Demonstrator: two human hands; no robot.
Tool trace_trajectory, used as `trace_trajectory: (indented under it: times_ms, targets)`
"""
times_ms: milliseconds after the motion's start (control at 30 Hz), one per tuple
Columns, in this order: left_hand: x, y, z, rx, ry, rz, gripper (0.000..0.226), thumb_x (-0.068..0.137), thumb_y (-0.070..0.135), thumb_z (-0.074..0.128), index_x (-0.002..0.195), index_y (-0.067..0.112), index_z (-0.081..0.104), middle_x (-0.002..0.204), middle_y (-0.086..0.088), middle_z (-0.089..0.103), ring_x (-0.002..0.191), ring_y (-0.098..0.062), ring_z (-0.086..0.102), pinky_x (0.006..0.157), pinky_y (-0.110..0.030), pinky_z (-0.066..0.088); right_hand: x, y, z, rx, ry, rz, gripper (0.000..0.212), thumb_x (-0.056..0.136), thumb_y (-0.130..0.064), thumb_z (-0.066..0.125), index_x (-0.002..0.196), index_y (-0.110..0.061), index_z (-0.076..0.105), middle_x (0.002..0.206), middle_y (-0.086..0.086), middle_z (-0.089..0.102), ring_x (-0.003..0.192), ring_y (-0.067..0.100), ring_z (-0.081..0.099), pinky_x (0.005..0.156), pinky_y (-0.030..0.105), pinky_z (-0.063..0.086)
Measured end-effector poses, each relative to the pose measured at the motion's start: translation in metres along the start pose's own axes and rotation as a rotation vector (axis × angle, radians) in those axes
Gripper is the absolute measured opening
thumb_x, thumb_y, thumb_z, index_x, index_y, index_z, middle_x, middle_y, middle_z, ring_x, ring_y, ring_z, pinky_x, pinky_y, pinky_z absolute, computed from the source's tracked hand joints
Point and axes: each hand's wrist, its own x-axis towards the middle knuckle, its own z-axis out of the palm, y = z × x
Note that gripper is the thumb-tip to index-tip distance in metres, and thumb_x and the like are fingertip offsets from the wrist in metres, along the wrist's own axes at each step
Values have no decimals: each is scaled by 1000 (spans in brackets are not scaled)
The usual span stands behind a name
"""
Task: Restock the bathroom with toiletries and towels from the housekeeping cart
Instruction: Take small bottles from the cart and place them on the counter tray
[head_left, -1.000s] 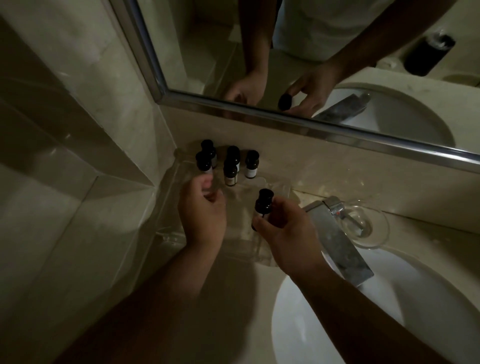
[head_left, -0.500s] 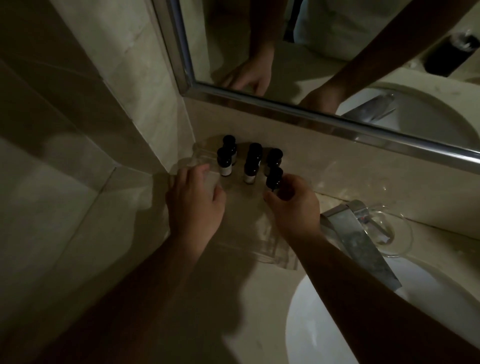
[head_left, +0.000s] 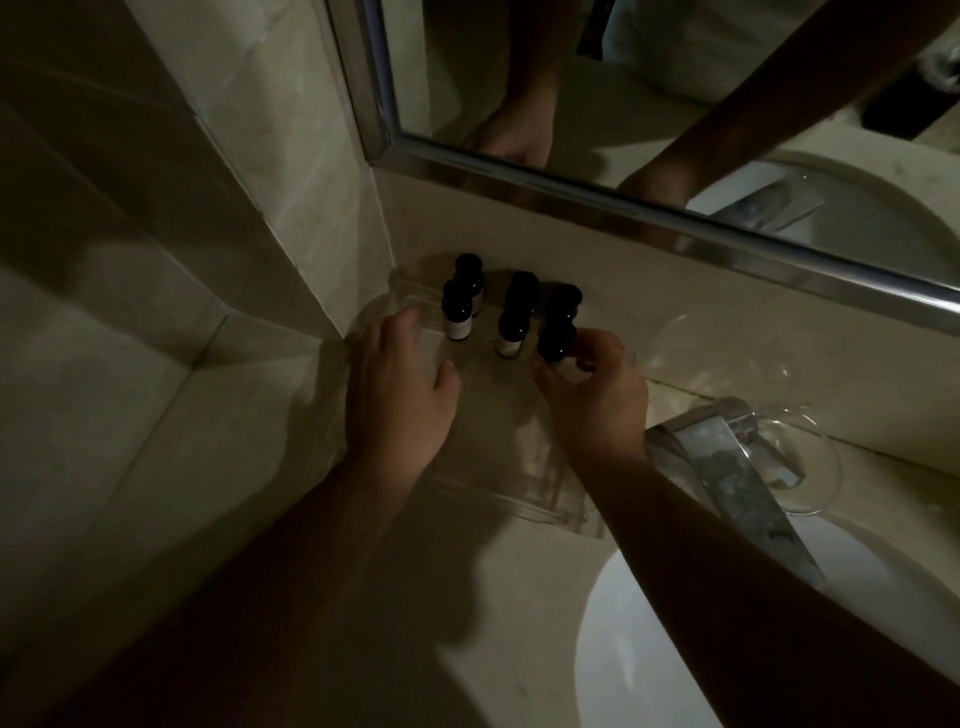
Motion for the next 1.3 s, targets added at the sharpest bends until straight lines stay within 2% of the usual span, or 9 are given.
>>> trace_trajectory:
  times_ms: [67, 167, 367, 533, 800, 900, 1000, 1133, 1300]
  targets:
    - [0, 1, 0, -6, -3, -7, 60, 91, 26, 66, 145, 18, 43, 145, -5, 45, 135, -23, 39, 104, -35, 39, 1, 2, 2, -13, 1, 11, 34, 87, -26, 76, 119, -19, 65, 99, -20, 58, 80, -10, 51, 64, -8, 31]
    - [0, 2, 1, -9, -13, -19, 62, 91, 27, 66, 147, 20, 40, 148, -3, 44, 136, -21, 37, 101, -28, 35, 2, 3, 5, -73, 20, -1, 38, 86, -29, 76, 121, -17, 66, 112, -6, 64, 93, 0, 50, 64, -9, 30]
    - [1, 2, -1, -15, -10, -26, 62, 93, 28, 64, 148, 21, 39, 148, 0, 45, 136, -19, 40, 95, -22, 30, 4, 6, 6, -43, 45, 40, 36, 84, -30, 79, 113, -21, 60, 112, -3, 57, 92, 6, 51, 59, 0, 36]
    - [0, 1, -1, -29, -15, -27, 63, 92, 30, 64, 149, 22, 38, 149, -1, 45, 136, -20, 43, 100, -28, 37, 9, 9, 7, -72, 39, 56, 34, 82, -33, 80, 101, -27, 52, 112, 0, 56, 85, 3, 49, 60, 7, 33]
    - [-8, 5, -12, 59, -72, -49, 63, 94, 32, 60, 150, 19, 35, 149, -6, 43, 135, -27, 43, 99, -37, 41, 5, 9, 3, -112, 5, 42, 34, 80, -28, 81, 103, -22, 56, 114, 3, 55, 89, 9, 51, 60, 7, 31]
    - [-14, 8, -20, 111, -101, -42, 63, 94, 33, 59, 150, 19, 35, 147, -7, 45, 134, -27, 43, 98, -37, 41, -8, 8, -4, -139, -31, 10, 40, 82, -26, 80, 114, -16, 60, 118, 4, 55, 92, 9, 51, 65, 6, 32]
    - [-23, 12, -31, 144, -126, -42, 62, 93, 34, 57, 149, 20, 35, 145, -7, 46, 132, -28, 43, 98, -39, 42, -25, 5, -13, -189, -74, -11, 43, 85, -25, 75, 124, -12, 61, 121, 8, 59, 98, 13, 54, 78, 18, 40]
    - [-37, 20, -49, 193, -160, -53, 64, 92, 36, 56, 150, 19, 35, 144, -11, 46, 130, -31, 43, 99, -41, 41, -48, 0, -33, -263, -146, -4, 44, 87, -26, 70, 127, -11, 61, 122, 9, 61, 112, 24, 59, 91, 28, 45]
    - [-64, 42, -78, 204, -182, -22, 65, 93, 36, 54, 151, 16, 33, 145, -13, 45, 131, -33, 42, 101, -43, 41, -74, -22, -78, -279, -176, 5, 43, 88, -29, 69, 128, -15, 62, 130, 8, 61, 113, 23, 61, 95, 29, 45]
